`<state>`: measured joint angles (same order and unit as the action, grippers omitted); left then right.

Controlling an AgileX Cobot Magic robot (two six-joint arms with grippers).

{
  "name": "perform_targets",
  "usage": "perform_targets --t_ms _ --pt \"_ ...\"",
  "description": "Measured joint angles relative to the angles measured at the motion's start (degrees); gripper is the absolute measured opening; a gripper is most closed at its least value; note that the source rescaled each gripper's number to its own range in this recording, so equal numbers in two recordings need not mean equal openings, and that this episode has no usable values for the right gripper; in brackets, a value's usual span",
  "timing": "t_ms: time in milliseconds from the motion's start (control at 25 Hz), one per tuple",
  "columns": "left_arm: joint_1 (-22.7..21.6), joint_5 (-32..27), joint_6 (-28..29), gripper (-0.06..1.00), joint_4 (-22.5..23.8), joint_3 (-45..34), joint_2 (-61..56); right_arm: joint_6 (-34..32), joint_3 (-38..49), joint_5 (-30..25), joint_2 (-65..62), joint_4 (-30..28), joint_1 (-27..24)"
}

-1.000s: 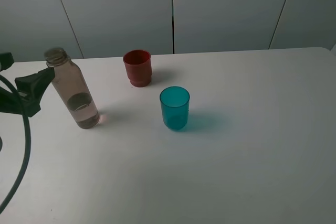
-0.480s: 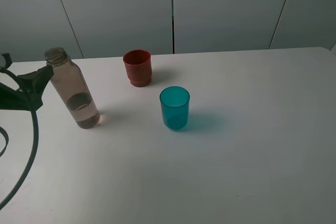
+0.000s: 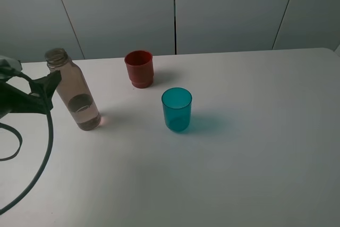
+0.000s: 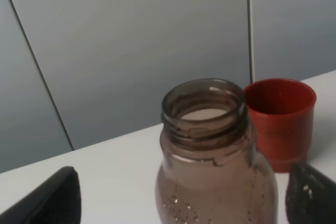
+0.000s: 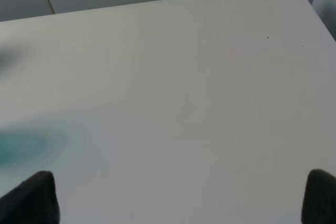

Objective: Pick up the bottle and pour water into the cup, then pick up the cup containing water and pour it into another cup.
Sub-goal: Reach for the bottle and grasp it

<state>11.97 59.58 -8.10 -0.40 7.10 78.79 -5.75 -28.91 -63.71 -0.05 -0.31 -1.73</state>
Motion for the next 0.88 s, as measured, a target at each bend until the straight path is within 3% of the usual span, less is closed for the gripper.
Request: perform_targets --t_ms 360,880 --pt "0.0 8.57 0.21 1.0 1.51 0.1 10.2 0.0 0.0 0.0 0.0 0.0 0.0" --pt "0.0 9.61 1.6 1.0 2.67 7.07 23.14 0.0 0.0 0.0 0.0 0.0 0.0"
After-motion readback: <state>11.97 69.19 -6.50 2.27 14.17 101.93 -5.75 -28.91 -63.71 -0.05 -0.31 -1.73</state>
